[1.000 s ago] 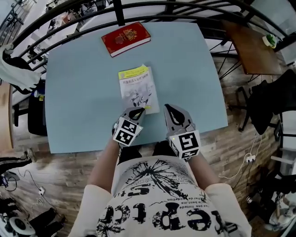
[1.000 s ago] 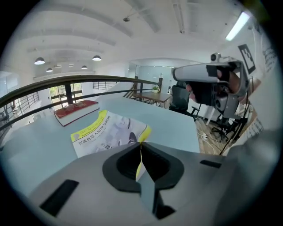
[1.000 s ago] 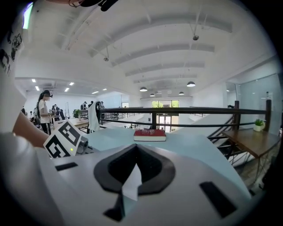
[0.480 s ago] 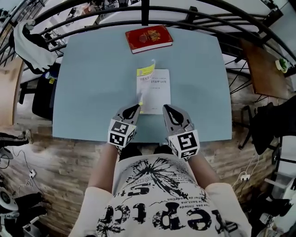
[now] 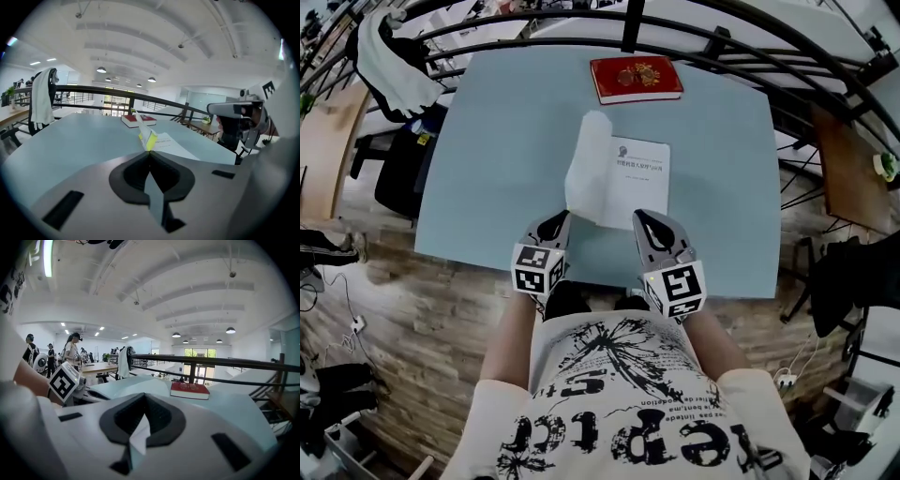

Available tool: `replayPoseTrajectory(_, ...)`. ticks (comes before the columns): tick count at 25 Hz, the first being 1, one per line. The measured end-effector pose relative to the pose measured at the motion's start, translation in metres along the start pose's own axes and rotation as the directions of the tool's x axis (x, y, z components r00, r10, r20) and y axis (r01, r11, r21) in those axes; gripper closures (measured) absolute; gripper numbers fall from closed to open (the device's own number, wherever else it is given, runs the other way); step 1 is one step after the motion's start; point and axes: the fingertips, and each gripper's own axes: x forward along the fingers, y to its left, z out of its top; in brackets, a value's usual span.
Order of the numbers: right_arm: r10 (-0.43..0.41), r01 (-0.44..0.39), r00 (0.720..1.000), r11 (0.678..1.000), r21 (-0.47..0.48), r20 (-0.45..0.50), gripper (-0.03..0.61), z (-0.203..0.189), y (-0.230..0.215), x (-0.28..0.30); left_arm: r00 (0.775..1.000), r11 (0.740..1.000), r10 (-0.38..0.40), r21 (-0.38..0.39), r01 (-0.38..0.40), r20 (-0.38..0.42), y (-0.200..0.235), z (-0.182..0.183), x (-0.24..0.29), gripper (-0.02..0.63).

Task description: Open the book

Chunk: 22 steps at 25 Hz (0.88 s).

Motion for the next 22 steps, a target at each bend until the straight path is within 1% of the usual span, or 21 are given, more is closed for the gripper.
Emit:
replayPoseTrajectory(3, 0.005, -0.005, 1.000, 1.000, -0.001, -0.010, 0.568, -0.003, 0.005, 0.006, 0.999, 0.999, 0.039, -0.035, -0.040, -0.023, 0.018, -0.014, -0.003, 0.595)
replayPoseTrajectory(7, -0.008, 0.008, 1.000, 1.000, -0.002, -0.025, 0.568, -0.008, 0.007, 0.010, 0.995, 0.993, 0.075, -0.088, -0.081, -0.073, 0.038, -0.038, -0.002, 0.595)
replayPoseTrajectory(15, -0.047, 0.047, 0.997, 0.999, 0.003, -0.057, 0.568, -0.020, -0.003, 0.011, 0.982, 0.979, 0.097, -0.165, -0.124, -0.159, 0.063, -0.073, 0.012, 0.595)
replayPoseTrajectory(18, -0.050, 0.050, 0.997, 0.999, -0.002, -0.065, 0.568, -0.022, -0.004, 0.012, 0.973, 0.974, 0.107, -0.174, -0.143, -0.204, 0.071, -0.084, 0.016, 0.595)
replayPoseTrajectory(22, -0.069, 0.069, 0.995, 0.998, 0.000, -0.069, 0.568, -0.022, -0.005, 0.014, 0.958, 0.974, 0.113, -0.163, -0.160, -0.265, 0.075, -0.094, 0.020, 0.594)
